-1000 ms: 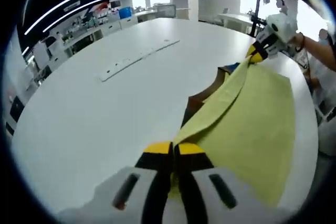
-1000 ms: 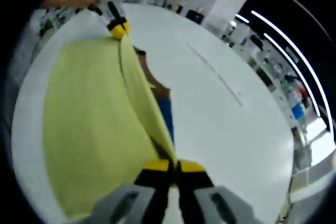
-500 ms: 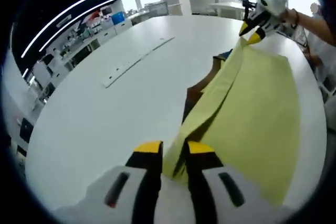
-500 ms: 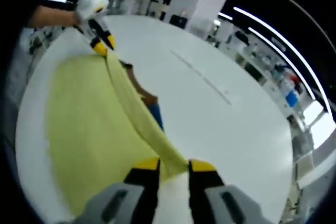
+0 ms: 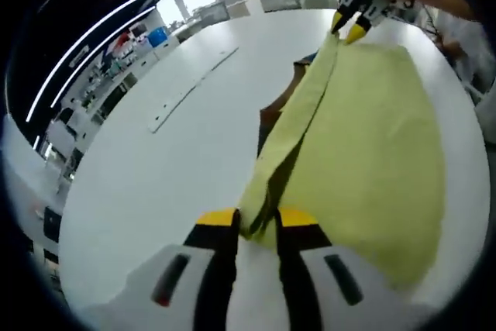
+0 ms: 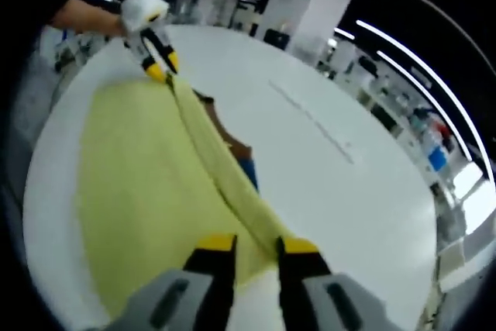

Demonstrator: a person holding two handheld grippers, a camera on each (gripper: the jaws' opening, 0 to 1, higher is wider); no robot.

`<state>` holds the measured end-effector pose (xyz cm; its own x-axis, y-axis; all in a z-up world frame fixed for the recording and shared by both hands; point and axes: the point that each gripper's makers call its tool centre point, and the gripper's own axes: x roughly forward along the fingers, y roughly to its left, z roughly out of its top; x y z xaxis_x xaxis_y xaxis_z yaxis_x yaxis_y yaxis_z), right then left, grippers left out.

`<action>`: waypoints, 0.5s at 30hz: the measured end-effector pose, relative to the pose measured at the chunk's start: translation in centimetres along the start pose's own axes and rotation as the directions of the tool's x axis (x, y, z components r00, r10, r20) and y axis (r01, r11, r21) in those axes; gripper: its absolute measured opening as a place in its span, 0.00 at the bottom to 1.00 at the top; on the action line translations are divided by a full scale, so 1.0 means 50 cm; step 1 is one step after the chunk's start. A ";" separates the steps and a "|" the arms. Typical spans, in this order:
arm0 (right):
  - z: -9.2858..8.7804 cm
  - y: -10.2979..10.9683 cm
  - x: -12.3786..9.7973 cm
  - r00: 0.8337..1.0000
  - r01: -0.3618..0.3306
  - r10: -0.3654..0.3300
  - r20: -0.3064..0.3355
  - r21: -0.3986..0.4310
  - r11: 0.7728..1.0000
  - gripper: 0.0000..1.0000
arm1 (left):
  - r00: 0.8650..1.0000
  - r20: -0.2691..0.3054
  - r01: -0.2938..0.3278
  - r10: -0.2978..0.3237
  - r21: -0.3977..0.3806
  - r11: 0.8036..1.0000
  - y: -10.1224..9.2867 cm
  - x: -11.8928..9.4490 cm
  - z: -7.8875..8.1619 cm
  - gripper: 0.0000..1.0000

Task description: Fold the garment on the visible template until the final outline fits inside the template.

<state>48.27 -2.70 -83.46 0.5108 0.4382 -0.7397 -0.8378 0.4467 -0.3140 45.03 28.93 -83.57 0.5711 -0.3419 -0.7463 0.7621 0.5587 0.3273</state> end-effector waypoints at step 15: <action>-0.007 -0.004 0.018 1.000 -0.009 0.009 -0.027 -0.008 1.000 0.00 | 1.000 -0.003 -0.015 0.015 -0.001 1.000 0.004 0.007 -0.014 0.00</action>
<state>48.82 -2.66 -84.26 0.4983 0.4210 -0.7580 -0.8438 0.4365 -0.3123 45.18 29.45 -84.14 0.5813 -0.3313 -0.7432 0.7533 0.5643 0.3376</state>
